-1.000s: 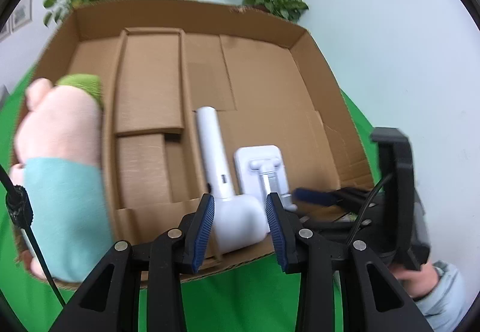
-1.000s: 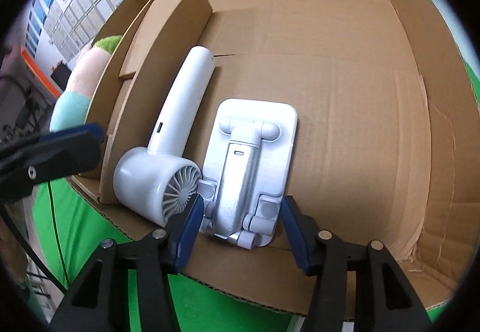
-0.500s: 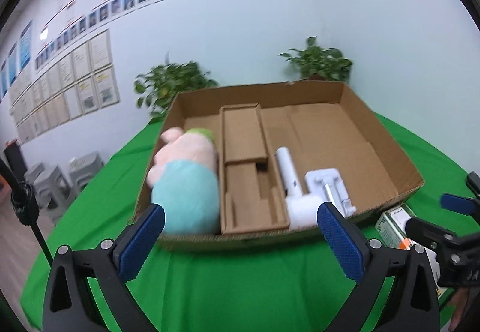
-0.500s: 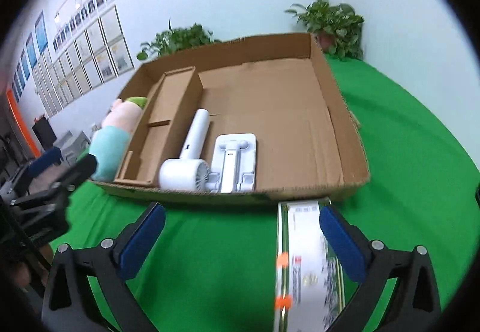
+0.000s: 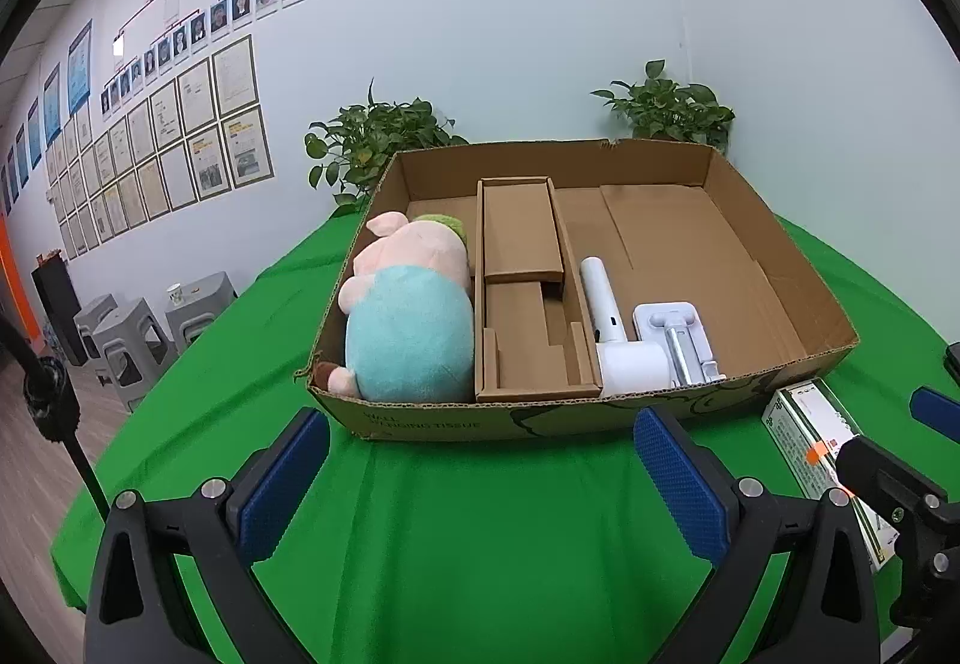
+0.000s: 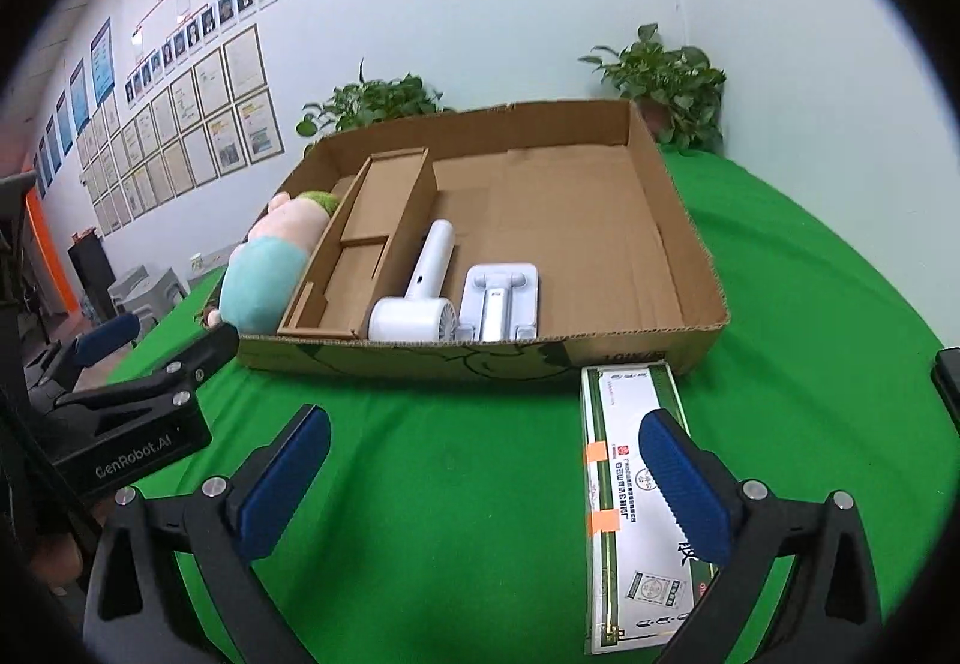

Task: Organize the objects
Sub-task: 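Move the right gripper toward the green-and-white medicine box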

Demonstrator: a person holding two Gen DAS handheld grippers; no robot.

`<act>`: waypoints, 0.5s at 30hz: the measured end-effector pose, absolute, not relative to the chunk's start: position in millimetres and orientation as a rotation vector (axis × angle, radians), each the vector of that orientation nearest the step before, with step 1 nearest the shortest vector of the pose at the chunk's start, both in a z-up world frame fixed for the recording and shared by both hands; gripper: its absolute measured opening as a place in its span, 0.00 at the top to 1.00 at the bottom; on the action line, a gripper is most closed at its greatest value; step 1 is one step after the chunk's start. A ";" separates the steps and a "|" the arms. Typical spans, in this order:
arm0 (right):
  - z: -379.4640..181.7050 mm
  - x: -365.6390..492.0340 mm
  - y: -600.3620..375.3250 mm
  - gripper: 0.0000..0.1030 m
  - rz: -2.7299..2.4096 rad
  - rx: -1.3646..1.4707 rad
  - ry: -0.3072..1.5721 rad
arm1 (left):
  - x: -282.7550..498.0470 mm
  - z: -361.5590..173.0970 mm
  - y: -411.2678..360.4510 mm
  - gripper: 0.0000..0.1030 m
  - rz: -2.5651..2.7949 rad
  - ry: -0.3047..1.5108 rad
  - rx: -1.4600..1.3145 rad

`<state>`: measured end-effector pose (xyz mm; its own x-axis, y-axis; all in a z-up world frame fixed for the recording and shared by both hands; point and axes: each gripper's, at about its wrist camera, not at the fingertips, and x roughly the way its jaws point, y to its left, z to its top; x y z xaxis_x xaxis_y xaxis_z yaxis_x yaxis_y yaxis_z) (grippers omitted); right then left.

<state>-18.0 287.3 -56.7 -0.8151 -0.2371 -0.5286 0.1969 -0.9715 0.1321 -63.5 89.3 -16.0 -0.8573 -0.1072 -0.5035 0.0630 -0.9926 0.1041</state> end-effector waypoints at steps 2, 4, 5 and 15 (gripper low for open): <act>-54.5 -16.2 285.1 0.01 -2.792 0.804 -0.097 | -61.5 -16.3 90.0 0.07 -2.933 -0.129 0.794; -52.3 -13.8 282.7 0.11 -2.805 0.785 -0.073 | -59.6 -17.3 90.7 0.26 -2.930 -0.133 0.790; -51.9 -13.7 279.8 0.17 -2.816 0.788 -0.046 | -59.9 -18.4 91.2 0.48 -2.923 -0.138 0.798; -56.1 -17.5 275.1 0.70 -2.877 0.811 0.021 | -61.6 -23.7 78.5 0.43 -2.933 -0.026 0.848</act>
<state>-17.5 275.1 -56.1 -0.8421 -0.1422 -0.5203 0.1499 -0.9883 0.0275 -61.6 78.5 -23.7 -0.8421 -0.0889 -0.5320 0.0796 -0.9960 0.0405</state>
